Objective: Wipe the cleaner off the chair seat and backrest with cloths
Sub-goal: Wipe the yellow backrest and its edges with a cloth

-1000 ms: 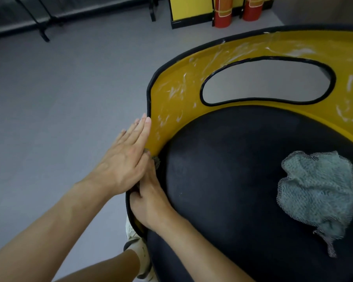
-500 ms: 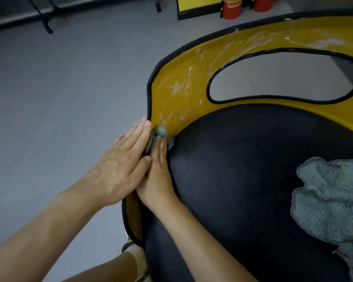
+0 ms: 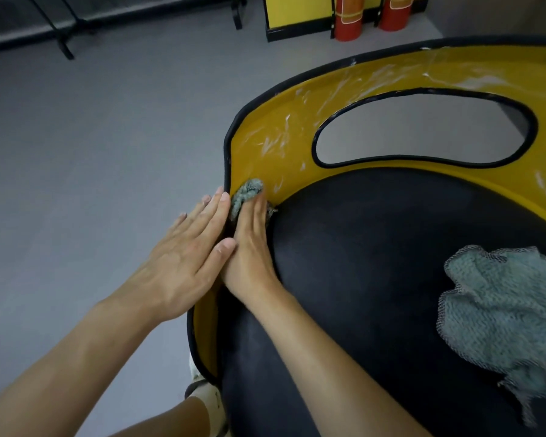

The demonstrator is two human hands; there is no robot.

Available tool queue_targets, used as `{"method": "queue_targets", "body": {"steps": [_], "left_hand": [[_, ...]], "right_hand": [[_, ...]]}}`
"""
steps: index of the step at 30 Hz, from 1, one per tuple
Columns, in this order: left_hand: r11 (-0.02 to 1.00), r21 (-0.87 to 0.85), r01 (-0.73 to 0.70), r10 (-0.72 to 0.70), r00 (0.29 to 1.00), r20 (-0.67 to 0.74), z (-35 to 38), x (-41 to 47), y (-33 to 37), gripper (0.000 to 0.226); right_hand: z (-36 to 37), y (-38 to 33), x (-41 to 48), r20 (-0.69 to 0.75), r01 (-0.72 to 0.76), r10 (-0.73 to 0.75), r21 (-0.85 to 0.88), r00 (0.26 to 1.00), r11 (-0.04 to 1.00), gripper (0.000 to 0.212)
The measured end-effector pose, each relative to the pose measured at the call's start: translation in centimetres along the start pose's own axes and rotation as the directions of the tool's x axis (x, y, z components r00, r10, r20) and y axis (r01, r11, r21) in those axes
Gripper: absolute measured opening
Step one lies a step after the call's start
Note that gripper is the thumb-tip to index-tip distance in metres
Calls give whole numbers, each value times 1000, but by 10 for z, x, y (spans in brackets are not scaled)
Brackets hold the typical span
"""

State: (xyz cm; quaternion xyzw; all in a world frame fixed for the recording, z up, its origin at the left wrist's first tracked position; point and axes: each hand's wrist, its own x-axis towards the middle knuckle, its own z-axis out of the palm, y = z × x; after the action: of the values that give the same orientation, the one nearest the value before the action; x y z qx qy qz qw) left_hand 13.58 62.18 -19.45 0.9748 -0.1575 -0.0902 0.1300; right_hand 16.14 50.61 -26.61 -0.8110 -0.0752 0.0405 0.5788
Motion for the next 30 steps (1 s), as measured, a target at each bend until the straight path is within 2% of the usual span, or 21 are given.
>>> {"method": "queue_targets", "body": {"steps": [2, 4, 6, 9, 12, 14, 16, 18, 21, 25, 30], "left_hand": [[1000, 21, -2, 2, 1000, -3, 1, 1, 0, 66], [1000, 30, -8, 8, 1000, -13, 2, 2, 0, 67], [999, 31, -13, 14, 1000, -28, 3, 3, 1, 68], [999, 28, -31, 32, 998, -45, 3, 7, 1, 68], [998, 17, -65, 66, 992, -110, 0, 12, 2, 69], [997, 0, -80, 78, 979, -189, -7, 18, 6, 74], [997, -33, -68, 59, 972, -227, -15, 25, 12, 78], [997, -43, -71, 59, 971, -233, -20, 34, 17, 80], [995, -45, -87, 72, 963, -261, -23, 44, 23, 90], [993, -69, -98, 72, 948, -309, -28, 53, 30, 94], [989, -129, -72, 30, 954, -299, -31, 60, 32, 98]], "right_hand": [[16, 0, -13, 2, 23, -23, -38, 1000, 999, 85], [33, 8, -26, 22, 80, -77, -207, 997, 975, 79], [39, 14, -33, 43, 86, -77, -259, 996, 962, 77], [29, 5, -38, -7, 114, -118, -190, 993, 975, 74], [22, -3, -54, -20, 62, -60, 133, 998, 989, 75], [24, -1, -61, 37, 27, -36, 231, 999, 973, 88], [23, 0, -50, 83, -26, 7, 222, 997, 975, 93], [18, -1, -28, 67, -45, 32, 196, 997, 980, 79], [1, 0, 0, 11, -41, 39, 137, 999, 990, 76], [-10, 9, 5, -27, -29, 32, 79, 999, 996, 82], [2, 3, -37, 70, 70, -76, 93, 995, 993, 97]]}}
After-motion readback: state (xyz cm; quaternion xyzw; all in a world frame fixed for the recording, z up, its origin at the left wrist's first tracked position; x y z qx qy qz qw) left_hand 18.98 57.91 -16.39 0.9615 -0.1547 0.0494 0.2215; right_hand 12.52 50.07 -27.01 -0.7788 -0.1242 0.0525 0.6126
